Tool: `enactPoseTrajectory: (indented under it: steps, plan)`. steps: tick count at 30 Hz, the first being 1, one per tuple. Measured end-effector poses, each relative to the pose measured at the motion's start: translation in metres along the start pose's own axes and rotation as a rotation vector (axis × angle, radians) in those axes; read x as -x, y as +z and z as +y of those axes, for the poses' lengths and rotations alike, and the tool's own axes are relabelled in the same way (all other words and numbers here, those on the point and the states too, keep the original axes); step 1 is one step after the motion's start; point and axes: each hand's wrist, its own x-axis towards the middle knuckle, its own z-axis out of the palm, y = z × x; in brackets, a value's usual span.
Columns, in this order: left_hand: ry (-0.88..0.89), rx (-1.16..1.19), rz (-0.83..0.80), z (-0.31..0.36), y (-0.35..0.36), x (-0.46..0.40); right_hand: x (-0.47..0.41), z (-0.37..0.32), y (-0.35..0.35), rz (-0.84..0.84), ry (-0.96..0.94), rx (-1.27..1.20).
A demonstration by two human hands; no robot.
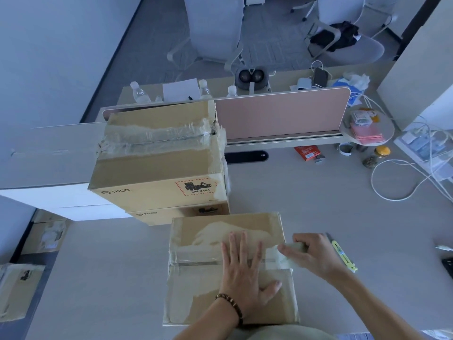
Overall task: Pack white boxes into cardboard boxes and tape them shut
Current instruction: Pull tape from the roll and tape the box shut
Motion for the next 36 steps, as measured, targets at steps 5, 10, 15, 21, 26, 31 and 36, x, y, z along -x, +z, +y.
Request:
enactPoseTrajectory:
  steps: [5, 10, 15, 21, 26, 31, 36]
  plan:
    - [-0.014, -0.008, -0.002, 0.0, -0.002, 0.0, -0.004, 0.009, -0.017, 0.003, -0.001, 0.318]
    - [-0.018, -0.009, -0.038, 0.0, -0.001, 0.0, -0.004, 0.029, -0.026, -0.007, 0.053, 0.514]
    - [-0.038, -0.019, -0.093, 0.014, -0.005, -0.005, -0.009, 0.037, -0.021, 0.009, 0.06, 0.509]
    - [0.035, 0.017, -0.1, 0.064, -0.003, -0.036, -0.014, 0.053, -0.017, -0.011, 0.069, 0.479]
    - [0.014, -0.025, -0.134, 0.071, -0.001, -0.037, -0.019, 0.074, -0.034, -0.168, -0.025, 0.345]
    - [-0.003, -0.018, -0.124, 0.072, 0.0, -0.037, -0.021, 0.081, -0.052, -0.26, -0.025, 0.219]
    - [-0.024, -0.017, -0.127, 0.073, 0.001, -0.037, -0.022, 0.089, -0.056, -0.25, 0.018, 0.356]
